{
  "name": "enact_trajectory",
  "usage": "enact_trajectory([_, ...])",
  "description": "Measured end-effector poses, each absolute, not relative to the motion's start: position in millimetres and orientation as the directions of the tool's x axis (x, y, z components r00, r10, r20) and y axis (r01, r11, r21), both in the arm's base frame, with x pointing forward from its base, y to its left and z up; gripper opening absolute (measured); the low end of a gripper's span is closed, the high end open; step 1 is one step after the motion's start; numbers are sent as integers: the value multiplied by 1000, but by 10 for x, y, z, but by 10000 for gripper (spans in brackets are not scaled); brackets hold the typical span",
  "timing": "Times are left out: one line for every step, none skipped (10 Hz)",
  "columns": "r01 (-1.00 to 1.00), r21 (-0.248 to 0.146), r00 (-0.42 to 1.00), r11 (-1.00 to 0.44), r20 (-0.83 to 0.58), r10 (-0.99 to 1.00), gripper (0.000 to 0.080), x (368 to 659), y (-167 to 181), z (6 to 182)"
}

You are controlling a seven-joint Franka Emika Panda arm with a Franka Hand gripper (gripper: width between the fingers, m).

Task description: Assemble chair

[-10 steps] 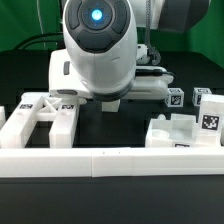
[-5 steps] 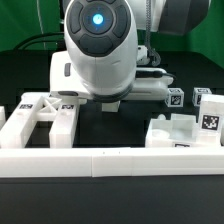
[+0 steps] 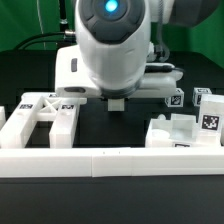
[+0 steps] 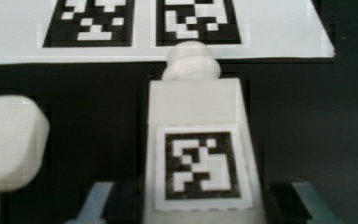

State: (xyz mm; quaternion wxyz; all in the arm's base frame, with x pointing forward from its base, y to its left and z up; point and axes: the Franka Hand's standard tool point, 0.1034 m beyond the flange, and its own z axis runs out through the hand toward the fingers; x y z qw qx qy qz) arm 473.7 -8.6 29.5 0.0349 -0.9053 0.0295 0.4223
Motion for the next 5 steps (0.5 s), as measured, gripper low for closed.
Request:
enact_trajectory([-75, -47, 641, -996, -767, -12, 285, 4880, -29, 537])
enact_trajectory([-58, -46, 651, -997, -759, -3, 285, 5006, 12, 688])
enact_trajectory([-58, -43, 657, -997, -754, -6, 285, 4992, -5, 620])
enact_trajectory([-59, -42, 657, -997, -754, -7, 285, 4988, -13, 602])
enact_trajectory([-57, -42, 682, -997, -731, -9, 285, 5050, -17, 605])
